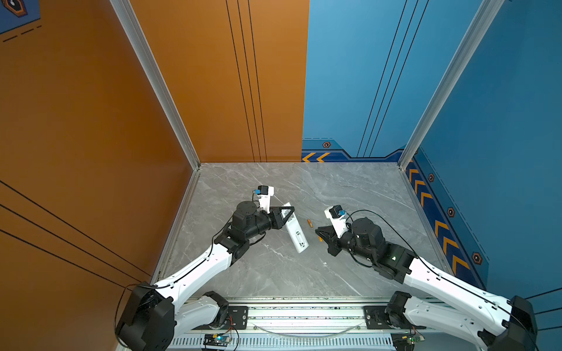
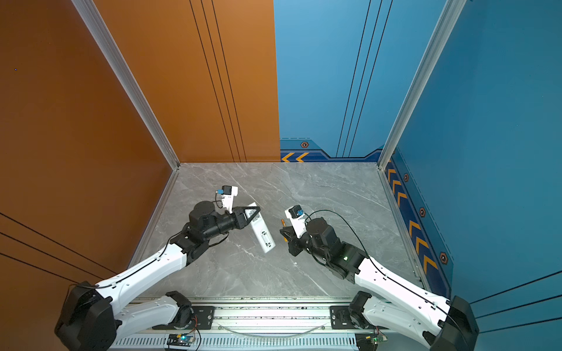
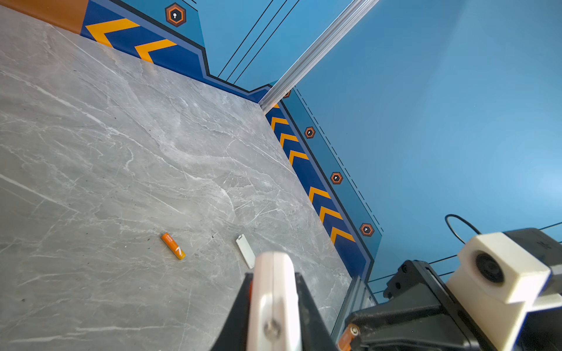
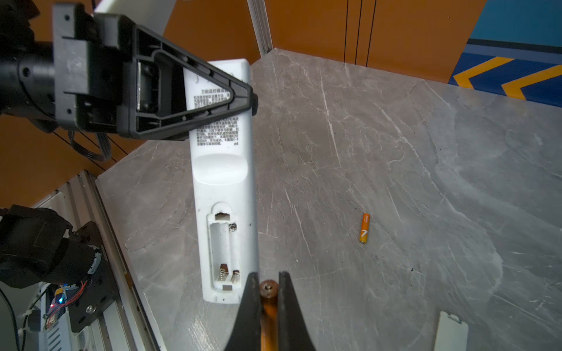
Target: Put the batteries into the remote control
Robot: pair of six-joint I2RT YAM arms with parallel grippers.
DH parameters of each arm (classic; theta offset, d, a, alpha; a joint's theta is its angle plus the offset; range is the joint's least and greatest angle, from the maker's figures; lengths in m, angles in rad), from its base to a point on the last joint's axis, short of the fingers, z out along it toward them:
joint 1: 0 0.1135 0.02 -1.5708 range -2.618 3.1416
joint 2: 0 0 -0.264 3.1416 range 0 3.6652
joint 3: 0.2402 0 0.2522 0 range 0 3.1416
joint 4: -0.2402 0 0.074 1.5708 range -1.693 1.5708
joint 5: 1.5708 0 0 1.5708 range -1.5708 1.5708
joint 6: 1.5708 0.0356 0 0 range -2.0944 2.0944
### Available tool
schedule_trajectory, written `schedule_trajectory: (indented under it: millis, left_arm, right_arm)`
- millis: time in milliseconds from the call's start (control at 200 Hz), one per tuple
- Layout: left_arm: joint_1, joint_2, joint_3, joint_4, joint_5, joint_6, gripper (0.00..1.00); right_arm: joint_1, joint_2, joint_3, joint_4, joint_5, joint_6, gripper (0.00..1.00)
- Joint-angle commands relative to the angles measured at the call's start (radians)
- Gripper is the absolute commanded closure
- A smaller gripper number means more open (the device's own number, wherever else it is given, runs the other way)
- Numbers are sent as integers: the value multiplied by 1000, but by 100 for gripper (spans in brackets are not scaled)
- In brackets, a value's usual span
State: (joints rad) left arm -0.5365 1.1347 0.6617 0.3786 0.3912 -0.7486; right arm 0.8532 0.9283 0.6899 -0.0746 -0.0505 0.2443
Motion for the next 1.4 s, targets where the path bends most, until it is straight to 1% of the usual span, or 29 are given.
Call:
schedule_trajectory:
  millis: [0,130,265,381,576,786,1397]
  left_arm:
    - [-19,-1,-10,83,-16,-33,100]
    - [-27,-5,-13,107,-12,-32,100]
    - [-27,-7,-25,140,7,-12,100]
    - [-28,-2,-38,182,25,-9,100]
    - [-23,35,-35,221,62,-43,100]
    - [-19,52,-33,229,60,-76,100]
    - [-30,30,-28,232,58,-107,100]
  right_arm:
    - [17,-41,-25,87,68,63,100]
    - [39,-45,-30,98,94,74,100]
    - [70,-49,-71,174,101,102,100]
    - [100,-46,-79,204,108,106,100]
    - [129,-35,-90,253,121,98,100]
    - [134,-18,-92,271,136,86,100]
    - [157,37,-95,326,165,51,100]
